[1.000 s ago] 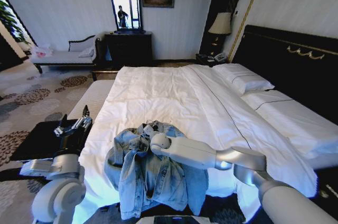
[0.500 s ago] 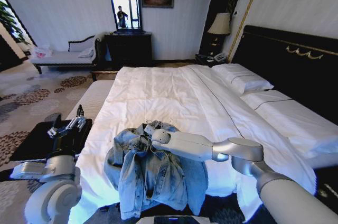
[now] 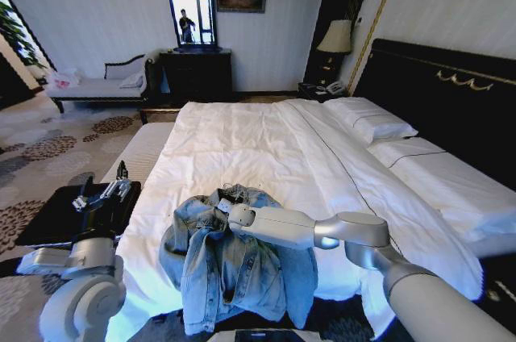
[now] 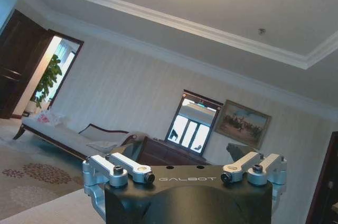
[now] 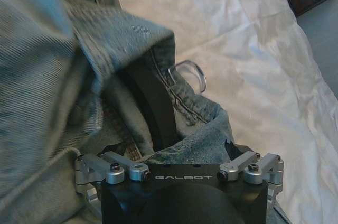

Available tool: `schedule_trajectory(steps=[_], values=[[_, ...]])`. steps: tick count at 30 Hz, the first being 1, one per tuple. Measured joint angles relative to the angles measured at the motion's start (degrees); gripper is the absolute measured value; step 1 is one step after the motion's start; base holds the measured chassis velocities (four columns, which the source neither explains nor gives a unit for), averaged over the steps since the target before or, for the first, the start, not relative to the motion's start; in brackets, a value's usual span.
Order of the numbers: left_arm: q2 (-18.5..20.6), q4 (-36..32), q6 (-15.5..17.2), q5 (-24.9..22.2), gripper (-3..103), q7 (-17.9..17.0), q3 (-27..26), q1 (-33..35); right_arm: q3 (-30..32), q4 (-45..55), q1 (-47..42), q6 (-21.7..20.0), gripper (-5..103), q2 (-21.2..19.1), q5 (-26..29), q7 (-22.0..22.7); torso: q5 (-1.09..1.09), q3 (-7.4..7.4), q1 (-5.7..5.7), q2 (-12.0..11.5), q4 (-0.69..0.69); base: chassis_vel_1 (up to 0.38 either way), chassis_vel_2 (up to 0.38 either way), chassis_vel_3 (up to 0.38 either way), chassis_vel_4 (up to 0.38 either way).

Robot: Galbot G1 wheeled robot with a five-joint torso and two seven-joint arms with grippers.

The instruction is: Pick up the clothes from the bed and hang them on the clothes hanger.

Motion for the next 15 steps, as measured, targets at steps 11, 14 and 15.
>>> schedule_trajectory(steps=[11, 14, 15], values=[[-0.35, 0.65, -0.69, 0.24, 100, 0.0, 0.4, -0.15, 0.73, -5.76, -1.64, 4.88, 100, 3.12, -5.58, 4.13, -0.01, 0.0, 0.0, 0.0, -0.02, 0.0, 0.0, 0.0, 0.0], [-0.14, 0.64, -0.7, 0.28, 100, 0.0, 0.37, -0.19, 1.42, -6.5, -2.22, 5.38, 100, 3.76, -7.1, 6.68, -0.01, 0.0, -0.01, 0.0, -0.01, 0.0, 0.0, 0.0, 0.0], [-0.1, 0.62, -0.7, 0.28, 100, 0.0, 0.34, -0.19, 1.57, -6.79, -2.31, 5.61, 100, 3.89, -7.81, 7.08, -0.01, 0.0, -0.01, 0.0, -0.01, 0.0, 0.0, 0.0, 0.0]])
